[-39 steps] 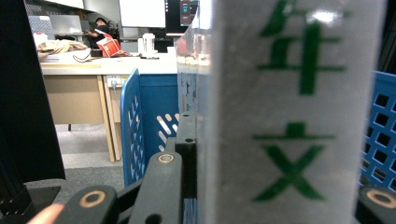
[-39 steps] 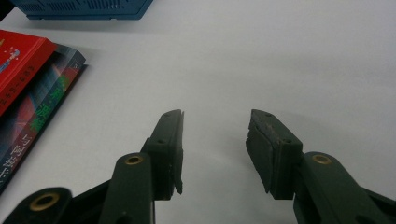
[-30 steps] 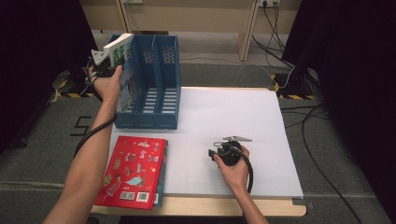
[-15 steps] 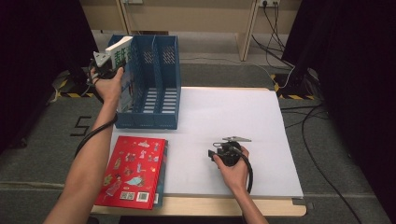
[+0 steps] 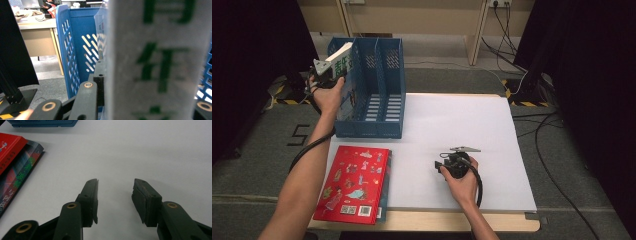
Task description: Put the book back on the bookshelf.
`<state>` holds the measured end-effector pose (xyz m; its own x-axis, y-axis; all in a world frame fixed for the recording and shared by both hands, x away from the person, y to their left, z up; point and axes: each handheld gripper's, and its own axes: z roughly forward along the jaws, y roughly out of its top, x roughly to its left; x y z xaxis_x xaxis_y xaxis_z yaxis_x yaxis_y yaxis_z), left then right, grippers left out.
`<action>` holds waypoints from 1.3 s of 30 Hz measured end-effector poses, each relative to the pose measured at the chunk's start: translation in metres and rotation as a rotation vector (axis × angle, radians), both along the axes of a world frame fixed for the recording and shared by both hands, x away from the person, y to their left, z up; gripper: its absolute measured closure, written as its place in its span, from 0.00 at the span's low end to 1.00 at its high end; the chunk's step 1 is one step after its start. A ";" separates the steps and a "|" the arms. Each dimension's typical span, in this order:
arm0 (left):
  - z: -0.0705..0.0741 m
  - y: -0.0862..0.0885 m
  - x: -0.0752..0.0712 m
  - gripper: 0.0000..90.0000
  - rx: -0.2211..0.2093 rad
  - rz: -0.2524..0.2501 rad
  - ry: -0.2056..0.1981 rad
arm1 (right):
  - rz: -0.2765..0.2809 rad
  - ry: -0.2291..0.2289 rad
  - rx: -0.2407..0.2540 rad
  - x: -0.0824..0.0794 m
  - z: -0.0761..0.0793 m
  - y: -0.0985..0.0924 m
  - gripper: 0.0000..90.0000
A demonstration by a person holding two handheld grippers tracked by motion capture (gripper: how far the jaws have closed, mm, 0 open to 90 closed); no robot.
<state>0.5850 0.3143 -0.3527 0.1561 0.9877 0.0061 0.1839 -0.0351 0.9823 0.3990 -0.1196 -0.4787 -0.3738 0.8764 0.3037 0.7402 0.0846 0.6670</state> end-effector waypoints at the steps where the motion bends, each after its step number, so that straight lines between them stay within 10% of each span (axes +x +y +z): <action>1: 0.000 0.000 -0.002 0.81 0.002 -0.002 0.006 | 0.001 -0.001 0.000 0.000 0.000 0.000 0.62; 39: -0.021 -0.008 -0.044 0.70 -0.046 -0.033 0.089 | 0.009 0.005 -0.004 -0.003 0.002 0.003 0.61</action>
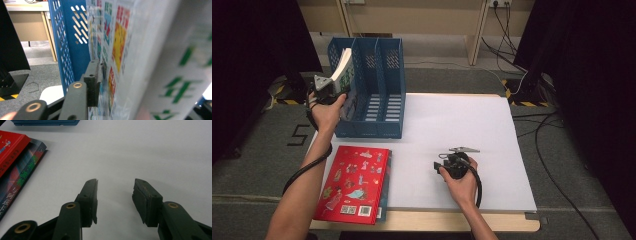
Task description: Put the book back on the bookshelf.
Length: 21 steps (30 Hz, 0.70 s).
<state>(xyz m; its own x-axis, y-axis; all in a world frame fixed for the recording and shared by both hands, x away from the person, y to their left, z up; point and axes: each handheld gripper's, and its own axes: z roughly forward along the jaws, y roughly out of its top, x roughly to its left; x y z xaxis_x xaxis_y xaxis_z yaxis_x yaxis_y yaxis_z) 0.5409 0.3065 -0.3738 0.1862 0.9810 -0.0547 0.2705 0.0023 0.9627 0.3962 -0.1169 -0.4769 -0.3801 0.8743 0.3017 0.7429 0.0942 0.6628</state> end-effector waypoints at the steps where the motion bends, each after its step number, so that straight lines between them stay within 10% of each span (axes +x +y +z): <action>1: 0.000 0.000 0.001 0.71 -0.002 0.000 0.003 | 0.001 -0.001 -0.001 0.000 0.000 0.000 0.60; 11: 0.003 0.001 0.008 0.81 0.011 0.031 0.042 | 0.002 0.019 -0.006 0.001 -0.003 -0.001 0.60; 21: 0.006 0.005 0.011 0.82 -0.027 0.051 -0.001 | 0.003 0.011 -0.001 0.003 -0.002 -0.002 0.60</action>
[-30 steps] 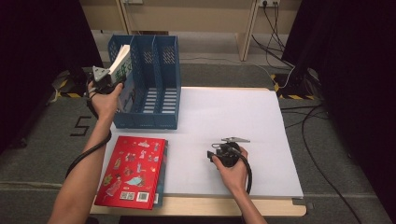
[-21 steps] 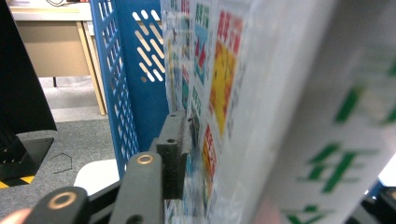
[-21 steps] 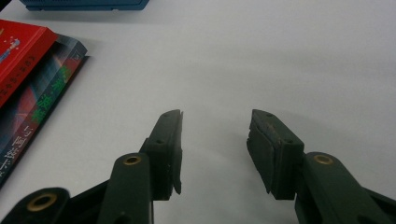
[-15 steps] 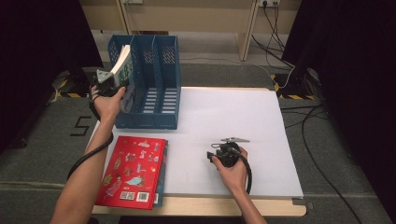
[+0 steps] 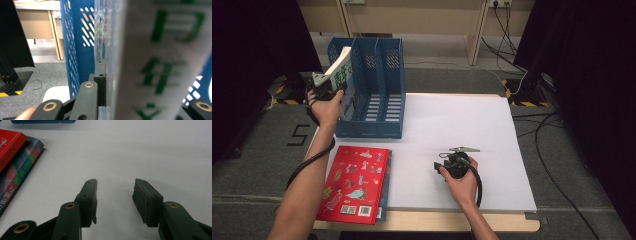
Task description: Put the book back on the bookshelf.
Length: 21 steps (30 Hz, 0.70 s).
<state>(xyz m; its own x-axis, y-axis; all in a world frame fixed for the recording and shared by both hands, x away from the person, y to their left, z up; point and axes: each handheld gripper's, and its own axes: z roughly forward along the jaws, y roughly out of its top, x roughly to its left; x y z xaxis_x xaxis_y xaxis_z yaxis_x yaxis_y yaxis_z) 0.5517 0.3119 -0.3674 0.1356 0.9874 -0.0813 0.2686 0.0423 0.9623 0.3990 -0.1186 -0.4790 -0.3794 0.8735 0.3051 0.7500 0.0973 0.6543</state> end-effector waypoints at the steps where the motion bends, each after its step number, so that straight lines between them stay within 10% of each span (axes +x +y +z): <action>1: 0.001 0.000 0.001 0.82 -0.002 0.001 -0.007 | 0.000 -0.001 0.000 0.000 0.000 0.000 0.60; 21: -0.008 -0.004 0.030 0.82 -0.043 -0.012 -0.070 | -0.003 0.002 -0.001 0.000 -0.001 -0.001 0.60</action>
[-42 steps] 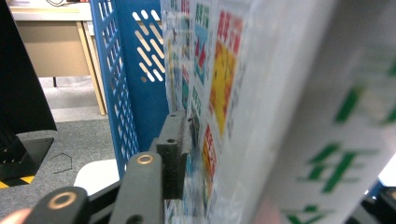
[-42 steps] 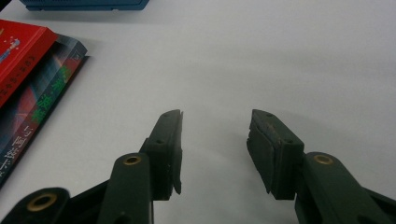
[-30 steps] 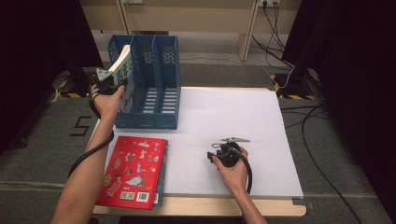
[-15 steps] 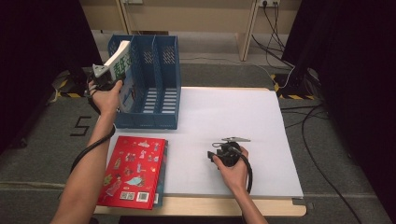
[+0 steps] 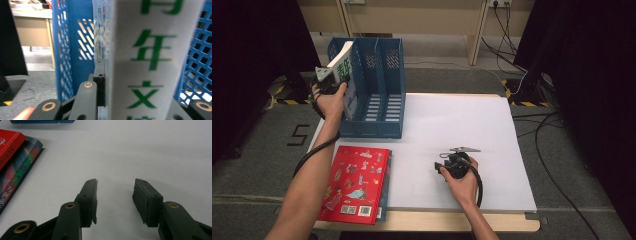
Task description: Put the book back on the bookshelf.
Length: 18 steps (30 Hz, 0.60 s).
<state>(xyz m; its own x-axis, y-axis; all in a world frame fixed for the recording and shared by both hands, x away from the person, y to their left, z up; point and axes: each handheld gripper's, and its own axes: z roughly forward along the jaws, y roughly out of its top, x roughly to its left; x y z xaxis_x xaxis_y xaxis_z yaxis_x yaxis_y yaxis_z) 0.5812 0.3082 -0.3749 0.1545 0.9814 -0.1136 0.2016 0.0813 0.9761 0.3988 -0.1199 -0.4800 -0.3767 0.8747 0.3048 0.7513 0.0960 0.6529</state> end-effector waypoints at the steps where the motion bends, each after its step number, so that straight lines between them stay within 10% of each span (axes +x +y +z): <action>1: -0.001 -0.001 0.000 0.81 0.009 0.001 0.002 | 0.000 0.000 0.000 0.000 0.000 0.000 0.60; 18: 0.006 -0.004 -0.007 0.72 0.035 -0.027 0.018 | -0.003 -0.003 0.002 -0.001 0.002 0.000 0.60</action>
